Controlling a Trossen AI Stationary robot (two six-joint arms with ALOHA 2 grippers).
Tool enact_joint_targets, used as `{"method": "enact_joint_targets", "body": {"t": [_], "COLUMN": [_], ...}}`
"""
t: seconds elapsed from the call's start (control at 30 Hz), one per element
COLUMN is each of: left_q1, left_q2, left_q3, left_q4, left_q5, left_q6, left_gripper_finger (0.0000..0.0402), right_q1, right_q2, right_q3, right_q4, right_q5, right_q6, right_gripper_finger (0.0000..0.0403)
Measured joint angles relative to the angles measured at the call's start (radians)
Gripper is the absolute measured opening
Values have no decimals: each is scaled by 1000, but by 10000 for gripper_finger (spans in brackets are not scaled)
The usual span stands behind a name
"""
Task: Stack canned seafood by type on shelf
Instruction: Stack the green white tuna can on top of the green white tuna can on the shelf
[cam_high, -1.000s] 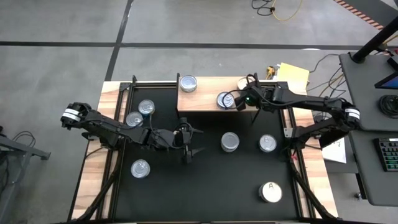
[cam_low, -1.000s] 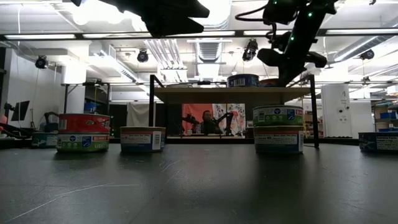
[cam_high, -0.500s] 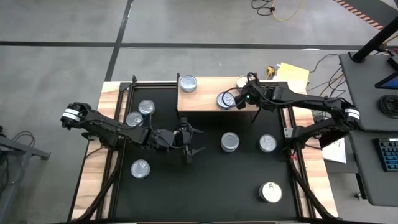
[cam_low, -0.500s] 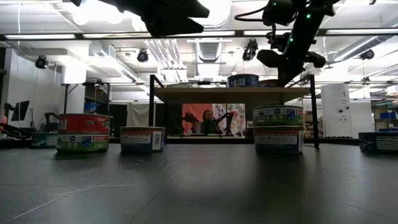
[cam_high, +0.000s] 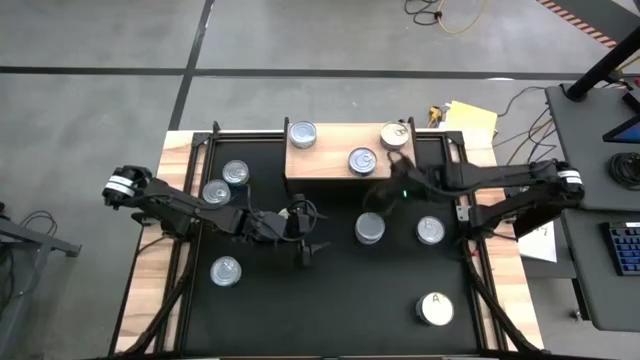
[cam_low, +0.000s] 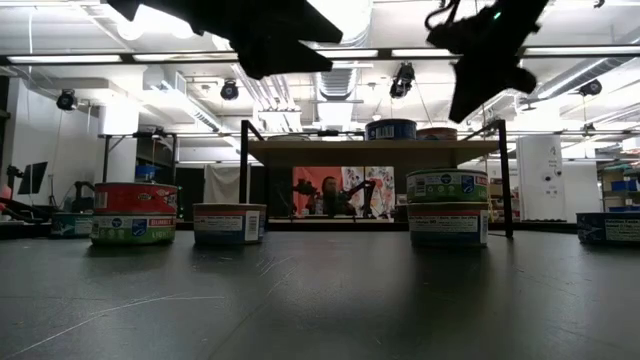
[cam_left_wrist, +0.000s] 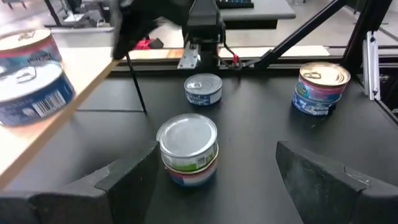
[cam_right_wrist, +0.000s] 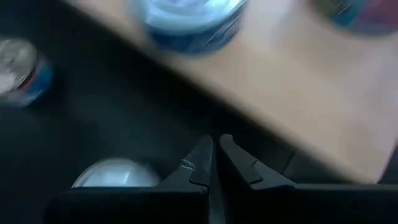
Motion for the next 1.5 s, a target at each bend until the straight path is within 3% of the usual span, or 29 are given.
{"method": "enact_joint_targets", "body": {"t": [0.17, 0.4, 0.6, 0.8, 1.03, 1.4, 1.5], "left_q1": [-2, -11, -14, -16, -23, -23, -23], "left_q2": [22, 83, 152, 202, 215, 249, 261], "left_q3": [0, 0, 0, 31, 46, 46, 46], "left_q4": [11, 128, 202, 209, 244, 242, 243], "left_q5": [27, 206, 210, 210, 200, 175, 174], "left_q6": [-21, -25, -32, -71, -45, -69, -77], "left_gripper_finger": [304, 304, 304, 281, 214, 28, 6], "right_q1": [205, 421, 534, 566, 568, 568, 573], "right_q2": [0, 14, 75, 171, 292, 330, 326], "right_q3": [-11, -29, -71, -95, -94, -94, -99], "right_q4": [-8, -7, 15, 125, 151, 155, 154], "right_q5": [15, 148, 345, 444, 442, 436, 436], "right_q6": [102, 240, 330, 295, 342, 321, 296], "right_gripper_finger": [9, 9, 9, 9, 9, 9, 9]}}
